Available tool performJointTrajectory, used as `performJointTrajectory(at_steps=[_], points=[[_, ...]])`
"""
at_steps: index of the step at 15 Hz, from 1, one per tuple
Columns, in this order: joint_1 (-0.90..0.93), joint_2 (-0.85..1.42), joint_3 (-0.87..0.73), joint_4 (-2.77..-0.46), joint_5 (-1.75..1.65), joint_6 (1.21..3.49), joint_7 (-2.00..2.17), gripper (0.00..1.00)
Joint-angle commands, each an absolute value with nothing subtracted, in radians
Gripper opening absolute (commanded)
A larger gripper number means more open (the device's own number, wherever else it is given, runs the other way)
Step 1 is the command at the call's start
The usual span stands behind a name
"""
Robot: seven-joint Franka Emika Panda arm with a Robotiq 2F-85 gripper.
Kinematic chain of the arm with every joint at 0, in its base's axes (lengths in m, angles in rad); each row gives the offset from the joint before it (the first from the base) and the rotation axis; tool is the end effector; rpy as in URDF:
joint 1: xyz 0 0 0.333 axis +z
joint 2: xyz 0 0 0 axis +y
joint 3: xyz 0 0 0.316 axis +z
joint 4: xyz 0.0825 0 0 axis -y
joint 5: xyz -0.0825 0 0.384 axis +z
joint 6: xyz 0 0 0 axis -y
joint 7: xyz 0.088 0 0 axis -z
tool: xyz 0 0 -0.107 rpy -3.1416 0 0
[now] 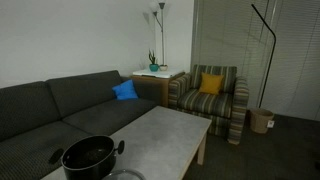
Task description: Take the lid from the table and place it on the black pot
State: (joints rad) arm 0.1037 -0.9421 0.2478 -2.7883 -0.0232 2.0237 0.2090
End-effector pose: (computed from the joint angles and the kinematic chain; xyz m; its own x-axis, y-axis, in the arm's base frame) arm 0.2770 0.0971 0.4641 0.9764 0.0843 0.1989 0.0475 -0.9820 0.1828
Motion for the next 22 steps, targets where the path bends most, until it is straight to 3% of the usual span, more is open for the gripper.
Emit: performJointTrajectory(at_steps=[1, 22], points=[[0.110, -0.940, 0.242, -2.790, -0.029, 2.021, 0.214, 1.00], [0.103, -0.924, 0.240, -2.787, -0.035, 2.027, 0.210, 1.00]])
